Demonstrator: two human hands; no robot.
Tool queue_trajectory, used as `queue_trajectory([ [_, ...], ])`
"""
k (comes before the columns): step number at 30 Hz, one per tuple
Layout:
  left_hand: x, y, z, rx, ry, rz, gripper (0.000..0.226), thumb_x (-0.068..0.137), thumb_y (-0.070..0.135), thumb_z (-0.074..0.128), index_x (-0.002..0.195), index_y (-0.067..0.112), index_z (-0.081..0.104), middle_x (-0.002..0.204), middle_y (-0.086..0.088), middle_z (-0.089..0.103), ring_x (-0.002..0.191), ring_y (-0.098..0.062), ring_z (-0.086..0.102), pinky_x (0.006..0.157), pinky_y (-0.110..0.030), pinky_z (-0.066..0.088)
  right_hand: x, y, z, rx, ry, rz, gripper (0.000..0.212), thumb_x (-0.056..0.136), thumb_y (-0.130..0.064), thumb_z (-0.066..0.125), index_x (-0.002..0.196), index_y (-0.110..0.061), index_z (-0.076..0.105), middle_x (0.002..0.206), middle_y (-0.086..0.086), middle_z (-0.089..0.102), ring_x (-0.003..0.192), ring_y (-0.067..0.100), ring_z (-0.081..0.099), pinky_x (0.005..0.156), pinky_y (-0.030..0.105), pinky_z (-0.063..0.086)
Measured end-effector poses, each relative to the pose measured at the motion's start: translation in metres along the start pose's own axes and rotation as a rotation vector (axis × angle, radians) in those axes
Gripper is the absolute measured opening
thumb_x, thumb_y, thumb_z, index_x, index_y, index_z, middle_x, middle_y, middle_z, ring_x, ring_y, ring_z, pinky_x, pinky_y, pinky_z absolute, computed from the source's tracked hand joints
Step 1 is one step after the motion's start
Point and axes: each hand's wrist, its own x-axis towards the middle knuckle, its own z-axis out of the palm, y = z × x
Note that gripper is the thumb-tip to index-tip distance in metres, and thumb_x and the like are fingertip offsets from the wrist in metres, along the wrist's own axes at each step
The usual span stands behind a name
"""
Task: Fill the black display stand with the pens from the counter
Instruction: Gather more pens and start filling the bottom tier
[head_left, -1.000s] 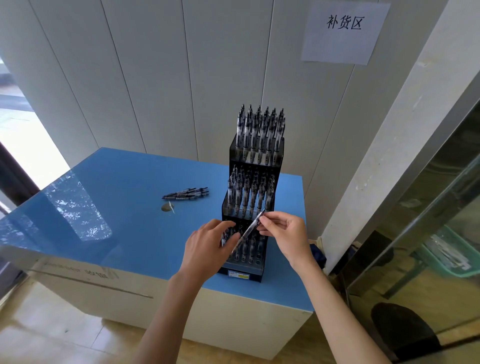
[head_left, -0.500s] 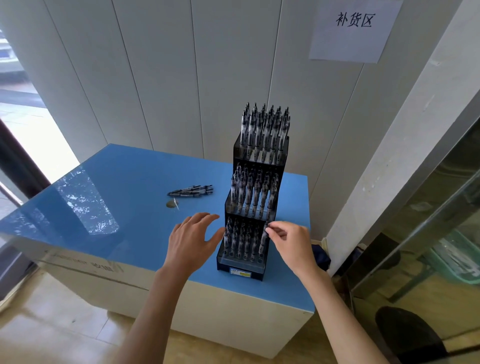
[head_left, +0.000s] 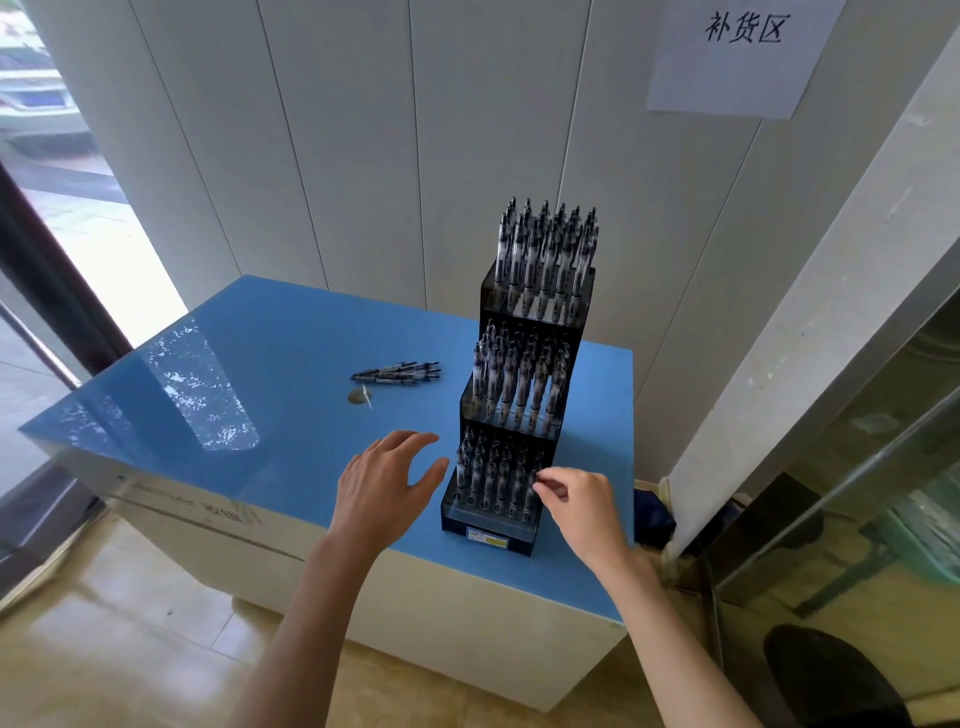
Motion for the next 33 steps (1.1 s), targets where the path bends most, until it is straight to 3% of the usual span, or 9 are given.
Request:
queue_trajectory([
  [5,-0.003,-0.003,0.0,-0.006,-0.014,-0.033,0.044,0.1,0.055,0.052,0.137,0.033,0.06,0.138,0.011,0.061,0.118,-0.017,0.062,0.092,-0.038,0.051,0.005,-0.005,-0.008,0.021,0.006,0.017,0.016,0.089,-0.015,0.075,0.103,-0.008,0.078,0.088,0.002,0.077,0.074,0.004,0.065,0.071,0.0,0.046],
  [12,-0.003,-0.021,-0.017,0.013,0.037,-0.071,0.05,0.099,0.059,0.05,0.142,0.034,0.056,0.144,0.01,0.057,0.123,-0.019,0.059,0.099,-0.043,0.046,0.026,-0.047,-0.018,0.064,0.027,-0.116,0.017,0.093,-0.024,0.07,0.106,-0.014,0.077,0.093,-0.004,0.076,0.083,0.004,0.069,0.081,0.023,0.059],
  [20,-0.01,-0.072,-0.06,0.085,0.084,-0.143,0.063,0.095,0.068,0.046,0.151,0.039,0.043,0.161,0.006,0.038,0.145,-0.021,0.038,0.115,-0.043,0.028,0.049,-0.121,0.022,-0.049,-0.16,-0.175,0.043,0.1,-0.044,0.056,0.136,-0.02,0.06,0.136,-0.005,0.061,0.126,0.011,0.055,0.106,0.028,0.041],
  [28,-0.032,-0.158,-0.103,0.13,0.078,-0.209,0.066,0.095,0.07,0.046,0.153,0.041,0.039,0.164,0.005,0.033,0.147,-0.022,0.036,0.116,-0.043,0.027,0.055,-0.175,0.095,-0.19,-0.25,-0.162,0.049,0.1,-0.045,0.054,0.144,-0.024,0.049,0.144,-0.005,0.052,0.127,0.016,0.054,0.103,0.034,0.047],
  [33,-0.039,-0.217,-0.123,0.155,0.071,-0.237,0.078,0.087,0.08,0.028,0.152,0.04,0.04,0.161,0.004,0.038,0.145,-0.023,0.04,0.114,-0.045,0.032,0.057,-0.202,0.136,-0.243,-0.27,-0.155,0.049,0.1,-0.046,0.054,0.144,-0.025,0.049,0.144,-0.007,0.051,0.126,0.016,0.054,0.099,0.035,0.047],
])
